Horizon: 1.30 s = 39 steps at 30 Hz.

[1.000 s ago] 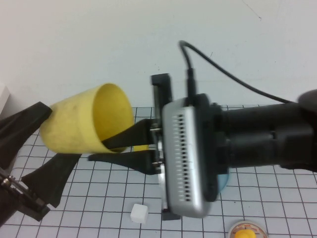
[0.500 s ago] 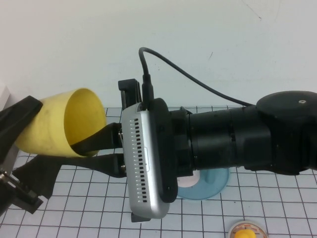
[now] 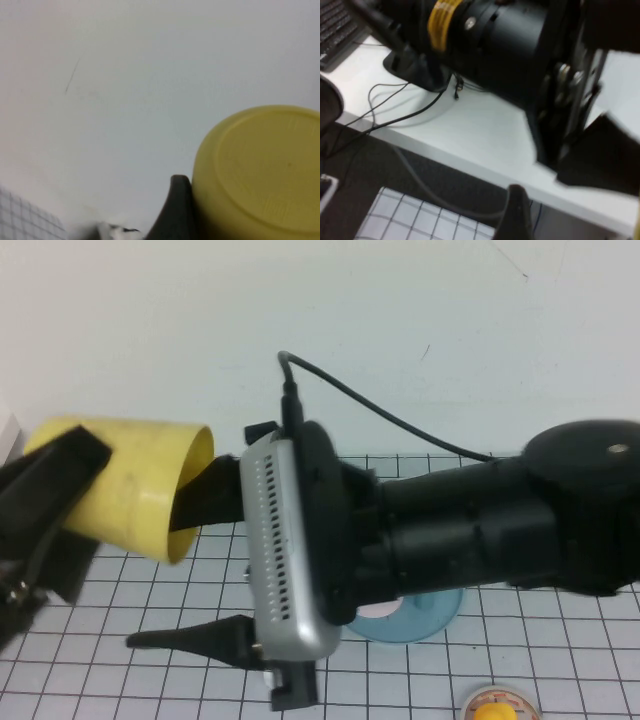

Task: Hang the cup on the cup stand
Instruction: Adjust the cup with two arms, then place the cup on the cup holder

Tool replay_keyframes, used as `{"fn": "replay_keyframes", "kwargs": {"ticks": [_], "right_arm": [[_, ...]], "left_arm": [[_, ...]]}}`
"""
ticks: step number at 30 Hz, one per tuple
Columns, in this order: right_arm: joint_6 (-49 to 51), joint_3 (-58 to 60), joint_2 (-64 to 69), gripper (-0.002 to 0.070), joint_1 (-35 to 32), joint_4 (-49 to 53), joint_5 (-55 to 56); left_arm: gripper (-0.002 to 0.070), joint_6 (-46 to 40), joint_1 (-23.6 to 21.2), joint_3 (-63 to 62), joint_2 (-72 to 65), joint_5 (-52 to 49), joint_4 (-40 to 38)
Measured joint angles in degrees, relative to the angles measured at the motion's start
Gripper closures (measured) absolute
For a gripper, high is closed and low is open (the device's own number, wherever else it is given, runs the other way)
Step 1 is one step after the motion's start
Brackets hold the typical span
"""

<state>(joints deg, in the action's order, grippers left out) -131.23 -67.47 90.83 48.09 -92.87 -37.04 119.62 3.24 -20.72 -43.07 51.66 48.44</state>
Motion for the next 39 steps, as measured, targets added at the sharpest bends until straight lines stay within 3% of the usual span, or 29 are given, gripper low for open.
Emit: {"fn": "replay_keyframes", "kwargs": {"ticks": [6, 11, 16, 18, 20, 23, 31, 39], "right_arm": [[24.2, 0.0, -6.8, 0.0129, 0.0, 19.3, -0.8], [51.2, 0.0, -12.8, 0.0167, 0.0, 43.8, -8.1], [74.5, 0.0, -18.8, 0.0339, 0.0, 69.3, -20.4], [79.6, 0.8, -21.3, 0.0464, 0.0, 77.0, -23.8], [82.6, 2.1, -23.9, 0.0575, 0.0, 82.3, -24.8], [87.6, 4.9, -28.6, 0.0645, 0.0, 88.0, -24.9], [103.5, 17.0, -43.2, 0.0668, 0.0, 95.9, -20.7], [117.5, 31.8, -57.7, 0.0671, 0.0, 102.3, -17.0]], "left_arm": [[0.0080, -12.0, 0.0, -7.6, 0.0, -1.9, 6.0], [0.0080, -19.0, 0.0, -14.4, -1.2, -5.5, 16.6], [0.0080, -34.9, 0.0, -18.3, -8.4, -5.7, 20.1], [0.0080, -40.4, 0.0, -19.2, -12.4, -5.4, 20.3], [0.0080, -45.0, 0.5, -20.4, -16.9, -4.7, 20.3], [0.0080, -51.5, 3.5, -23.1, -24.8, -4.7, 19.2], [0.0081, -71.6, 18.4, -36.4, -45.9, -11.2, 10.4], [0.0081, -77.7, 23.8, -52.9, -68.2, -12.7, 3.6]]}}
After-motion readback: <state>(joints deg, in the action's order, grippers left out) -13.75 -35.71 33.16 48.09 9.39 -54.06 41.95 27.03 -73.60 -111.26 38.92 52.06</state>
